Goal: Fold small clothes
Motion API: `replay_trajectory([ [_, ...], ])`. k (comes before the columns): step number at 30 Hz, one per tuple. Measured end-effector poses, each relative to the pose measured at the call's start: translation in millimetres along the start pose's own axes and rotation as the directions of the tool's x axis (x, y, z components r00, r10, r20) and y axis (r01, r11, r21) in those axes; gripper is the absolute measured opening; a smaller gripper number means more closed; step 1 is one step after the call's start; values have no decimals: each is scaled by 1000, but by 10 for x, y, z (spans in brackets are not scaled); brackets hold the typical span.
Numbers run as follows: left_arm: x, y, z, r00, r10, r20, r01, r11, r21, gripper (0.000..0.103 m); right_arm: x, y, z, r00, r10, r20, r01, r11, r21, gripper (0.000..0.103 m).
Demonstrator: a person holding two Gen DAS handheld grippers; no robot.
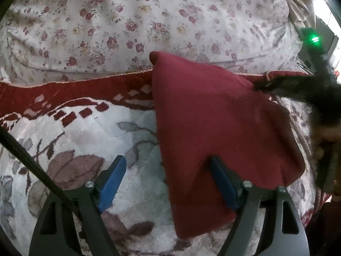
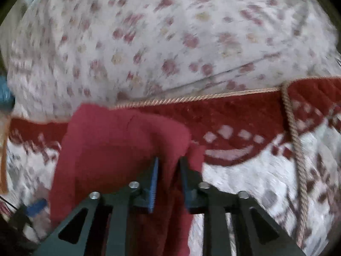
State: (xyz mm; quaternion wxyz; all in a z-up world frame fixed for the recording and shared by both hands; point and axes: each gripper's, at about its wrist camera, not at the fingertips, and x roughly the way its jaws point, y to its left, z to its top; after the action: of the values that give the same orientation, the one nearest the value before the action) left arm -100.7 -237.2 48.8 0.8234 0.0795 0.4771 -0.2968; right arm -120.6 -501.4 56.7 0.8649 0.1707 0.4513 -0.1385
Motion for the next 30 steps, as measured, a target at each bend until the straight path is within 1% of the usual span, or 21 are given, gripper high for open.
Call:
replay_trajectory([
  [1,2,2,0,1000,-3,-3,3,1000,-3,81,-112,-27,16,1000,-14,23,14,1000,6,24],
  [3,6,-2,6,1000,-10,-7,10,1000,-6,81,-289,32,47,997,21,68,-20,1000,-22,25],
  [5,9,-8,-1,1000,-9,-7,9,1000,-8,81,-292,175,71,997,53,64,-49,997,-60,25],
  [7,10,-12,-7,1000,-6,-4,6,1000,-6,81,-160,354,82,997,73,33,-69,993,-99,25],
  [8,13,-16,-7,1000,-4,-4,4,1000,-5,81,-37,435,74,998,69,6,-68,991,-118,25],
  [9,18,-19,-6,1000,-3,-3,3,1000,-4,81,86,474,61,998,58,-15,-60,990,-130,25],
  [10,20,-21,-4,1000,-6,-2,6,1000,-4,82,261,491,39,999,26,-38,-31,989,-146,25],
  [11,21,-22,0,1000,-8,-1,8,1000,-6,82,357,483,31,999,3,-39,-9,989,-149,28],
  [12,21,-21,5,1000,-8,-1,8,1000,-5,83,431,448,30,1000,-1,-29,-3,992,-128,31],
  [13,21,-21,7,1000,-8,-2,8,1000,-2,83,446,416,42,1000,5,-25,-8,994,-113,31],
  [15,25,-17,9,1000,-8,-9,8,1000,-1,83,395,407,56,1000,5,-25,-8,994,-112,31],
  [19,17,-29,9,1000,-2,-10,2,1000,3,83,41,374,-1,1000,21,-11,-22,994,-108,33],
  [21,13,-33,6,1000,-1,-9,2,1000,3,83,-211,386,-113,999,31,15,-28,991,-132,33],
  [23,13,-34,4,1000,0,-8,0,1000,4,83,-347,383,-232,1000,16,24,-13,989,-147,33],
  [24,13,-37,2,1000,2,-6,-2,1000,5,83,-359,378,-305,1000,5,18,-2,988,-156,33],
  [26,17,-40,-2,1000,1,-10,-1,1000,10,83,-226,332,-476,998,-55,-32,48,979,-200,33],
  [27,18,-47,-6,1000,3,-11,-2,1000,14,83,-170,309,-522,997,-58,-44,48,978,-203,33],
  [30,4,-59,-27,1000,11,-2,-11,1000,25,83,-170,250,-606,998,-52,-25,46,981,-190,33],
])
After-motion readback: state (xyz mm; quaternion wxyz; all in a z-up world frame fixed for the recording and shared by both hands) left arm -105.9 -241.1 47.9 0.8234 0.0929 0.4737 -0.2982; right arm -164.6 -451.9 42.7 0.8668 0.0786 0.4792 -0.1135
